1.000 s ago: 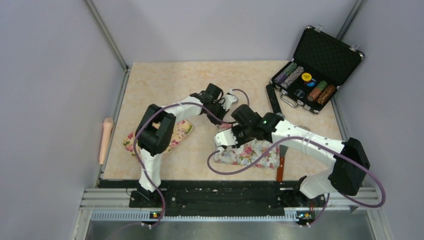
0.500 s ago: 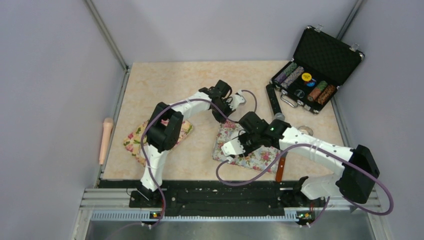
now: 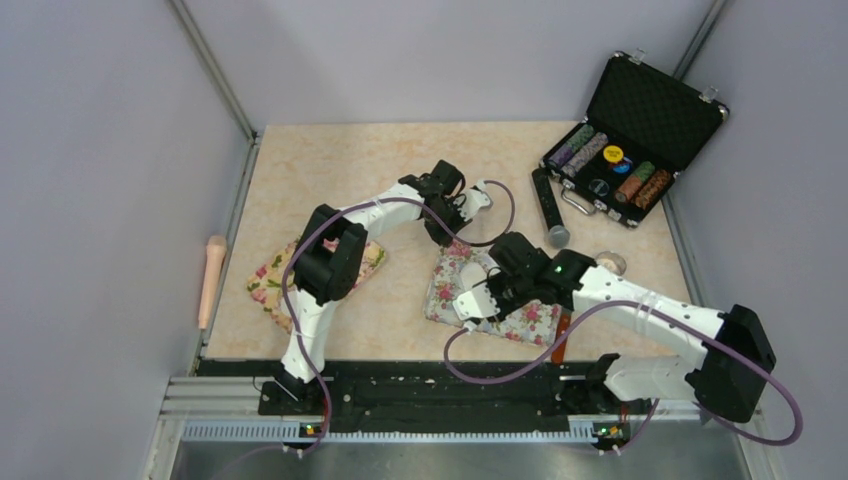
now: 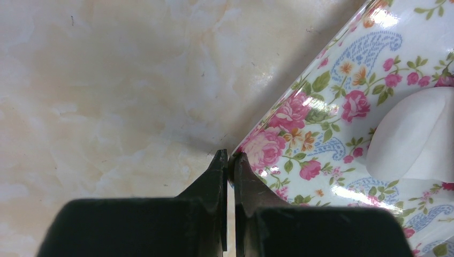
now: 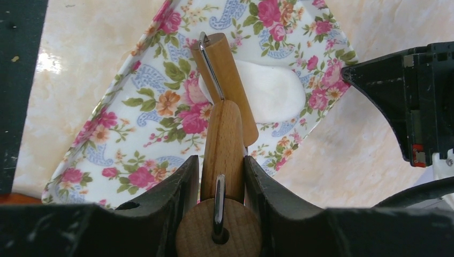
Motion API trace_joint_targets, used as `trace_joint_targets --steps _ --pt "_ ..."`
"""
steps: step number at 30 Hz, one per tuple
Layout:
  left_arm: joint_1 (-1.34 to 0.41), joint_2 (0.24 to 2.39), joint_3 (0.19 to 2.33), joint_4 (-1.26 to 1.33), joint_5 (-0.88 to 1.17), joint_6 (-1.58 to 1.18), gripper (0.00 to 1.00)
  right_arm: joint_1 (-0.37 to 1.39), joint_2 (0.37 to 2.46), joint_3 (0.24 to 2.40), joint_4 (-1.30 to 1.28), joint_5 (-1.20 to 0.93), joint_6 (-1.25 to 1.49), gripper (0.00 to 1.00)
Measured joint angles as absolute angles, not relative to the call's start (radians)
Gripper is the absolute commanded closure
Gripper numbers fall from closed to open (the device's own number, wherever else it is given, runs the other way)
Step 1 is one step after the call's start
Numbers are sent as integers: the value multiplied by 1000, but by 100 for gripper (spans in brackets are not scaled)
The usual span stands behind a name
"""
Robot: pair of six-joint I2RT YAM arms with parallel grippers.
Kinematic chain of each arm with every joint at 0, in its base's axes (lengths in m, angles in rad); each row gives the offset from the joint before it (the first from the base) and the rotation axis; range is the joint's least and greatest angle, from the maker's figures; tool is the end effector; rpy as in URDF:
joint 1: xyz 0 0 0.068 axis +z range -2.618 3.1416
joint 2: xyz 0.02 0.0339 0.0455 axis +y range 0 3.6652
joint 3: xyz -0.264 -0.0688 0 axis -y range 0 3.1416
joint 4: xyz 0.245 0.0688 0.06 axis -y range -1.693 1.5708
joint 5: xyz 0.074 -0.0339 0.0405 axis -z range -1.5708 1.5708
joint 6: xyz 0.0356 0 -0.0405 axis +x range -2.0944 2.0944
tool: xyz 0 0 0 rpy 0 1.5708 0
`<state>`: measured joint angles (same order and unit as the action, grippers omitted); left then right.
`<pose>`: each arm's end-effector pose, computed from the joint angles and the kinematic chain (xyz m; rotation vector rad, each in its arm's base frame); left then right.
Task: Roll out the dumpling wrappers from the dough
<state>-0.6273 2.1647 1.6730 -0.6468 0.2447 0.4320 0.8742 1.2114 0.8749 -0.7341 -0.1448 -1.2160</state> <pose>0.3653 -0.2755 0.1710 1.4321 2.3014 -0.3896 0.1440 0.1802 0.2405 -2.2941 1.2747 0.0735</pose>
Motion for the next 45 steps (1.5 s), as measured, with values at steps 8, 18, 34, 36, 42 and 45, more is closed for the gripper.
trace_joint_targets --steps 8,18,34,36,42,45 --pt "-627 2165 1673 -646 243 423 100 874 1177 870 -809 -165 -1195 100" --pt "-627 2165 1673 -645 242 417 100 884 1171 874 -838 -152 -1166 100" --pt "-623 2121 1592 -568 245 403 100 878 1199 1003 -621 -27 -1045 100" --pt "-622 2117 1584 -560 246 401 100 876 1224 961 -552 -10 -1058 100" --pt "-622 2110 1572 -546 246 396 100 858 1309 897 -472 2 -1099 100" --pt "-622 2106 1565 -538 246 395 100 849 1318 896 -473 -4 -1108 100"
